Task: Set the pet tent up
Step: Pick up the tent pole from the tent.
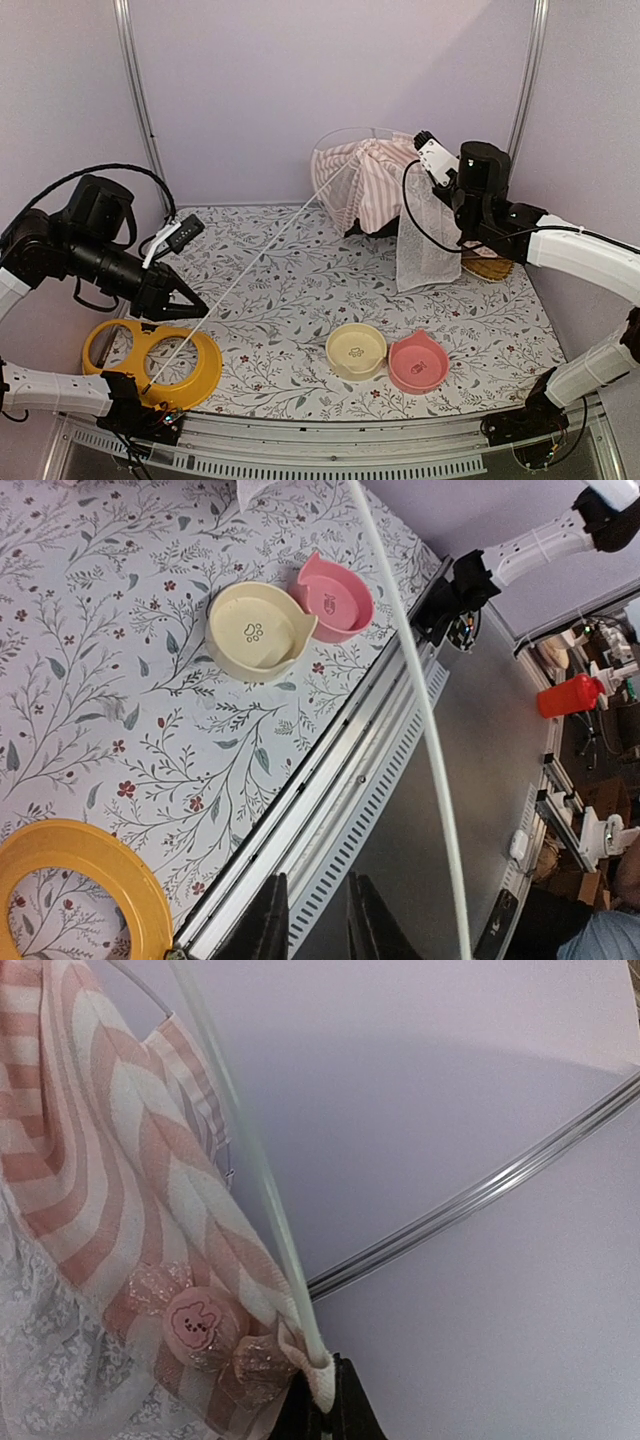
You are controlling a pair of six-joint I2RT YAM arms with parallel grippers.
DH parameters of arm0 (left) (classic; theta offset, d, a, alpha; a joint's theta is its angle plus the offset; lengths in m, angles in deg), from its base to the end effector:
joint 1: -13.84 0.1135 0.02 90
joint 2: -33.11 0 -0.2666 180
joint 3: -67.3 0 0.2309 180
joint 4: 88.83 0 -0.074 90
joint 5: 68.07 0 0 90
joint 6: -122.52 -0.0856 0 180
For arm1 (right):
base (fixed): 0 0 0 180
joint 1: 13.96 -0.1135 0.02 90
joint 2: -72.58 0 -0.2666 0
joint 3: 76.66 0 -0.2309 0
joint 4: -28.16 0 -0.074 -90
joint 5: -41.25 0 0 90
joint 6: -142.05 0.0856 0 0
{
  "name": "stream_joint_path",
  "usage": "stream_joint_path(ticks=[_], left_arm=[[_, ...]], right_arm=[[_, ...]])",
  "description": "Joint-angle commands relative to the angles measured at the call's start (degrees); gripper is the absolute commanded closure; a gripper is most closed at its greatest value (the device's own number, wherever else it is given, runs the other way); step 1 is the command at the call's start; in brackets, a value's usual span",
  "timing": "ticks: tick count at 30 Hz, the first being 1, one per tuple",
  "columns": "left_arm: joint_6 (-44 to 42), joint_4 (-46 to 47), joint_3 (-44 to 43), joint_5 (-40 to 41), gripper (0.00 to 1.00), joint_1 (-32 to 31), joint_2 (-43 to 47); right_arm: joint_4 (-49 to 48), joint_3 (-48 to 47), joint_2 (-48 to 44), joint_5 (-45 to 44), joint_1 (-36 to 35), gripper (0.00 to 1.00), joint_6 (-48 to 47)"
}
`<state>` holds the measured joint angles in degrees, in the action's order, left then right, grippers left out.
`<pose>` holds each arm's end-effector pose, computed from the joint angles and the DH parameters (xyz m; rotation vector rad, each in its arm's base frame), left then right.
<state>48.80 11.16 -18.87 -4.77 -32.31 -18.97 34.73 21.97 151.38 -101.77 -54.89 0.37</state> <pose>0.0776 -0.1363 0.3451 0.8831 2.3718 -1.0399 0.2896 0.1606 0.3766 -0.6153 1.5732 -0.8944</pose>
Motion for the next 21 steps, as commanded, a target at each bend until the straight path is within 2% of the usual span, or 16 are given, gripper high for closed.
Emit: stream_joint_path(ticks=[1, 6, 10, 12, 15, 21], left_arm=[[-0.30, -1.54, 1.30, -1.89, 0.81, -0.94, 0.51], [0.26, -2.98, -0.49, 1.82, 0.78, -1.03, 0.60], [1.58, -2.86, -5.16, 5.07, 0.65, -0.99, 0.44], [2.05, -3.28, -7.35, 6.66, 0.62, -0.96, 0.35], [2.27, -3.22, -8.15, 4.64, 0.61, -1.01, 0.60], [2.97, -2.93, -3.66, -1.97, 0.62, -1.16, 1.52]], right_arm=[[-4.45, 0.21, -2.23, 0.35, 0.91, 1.00, 1.73], [-4.51, 0.45, -1.96, -0.01, 1.20, 1.00, 1.07], [-4.52, 0.97, -1.90, -0.22, 1.24, 1.00, 1.29], [-4.64, 1.52, -2.12, -0.18, 1.41, 1.00, 1.40], [-4.78, 2.55, -2.59, 0.14, 2.08, 1.00, 1.78], [-4.69, 3.71, -2.63, 0.20, 2.91, 1.00, 2.52]])
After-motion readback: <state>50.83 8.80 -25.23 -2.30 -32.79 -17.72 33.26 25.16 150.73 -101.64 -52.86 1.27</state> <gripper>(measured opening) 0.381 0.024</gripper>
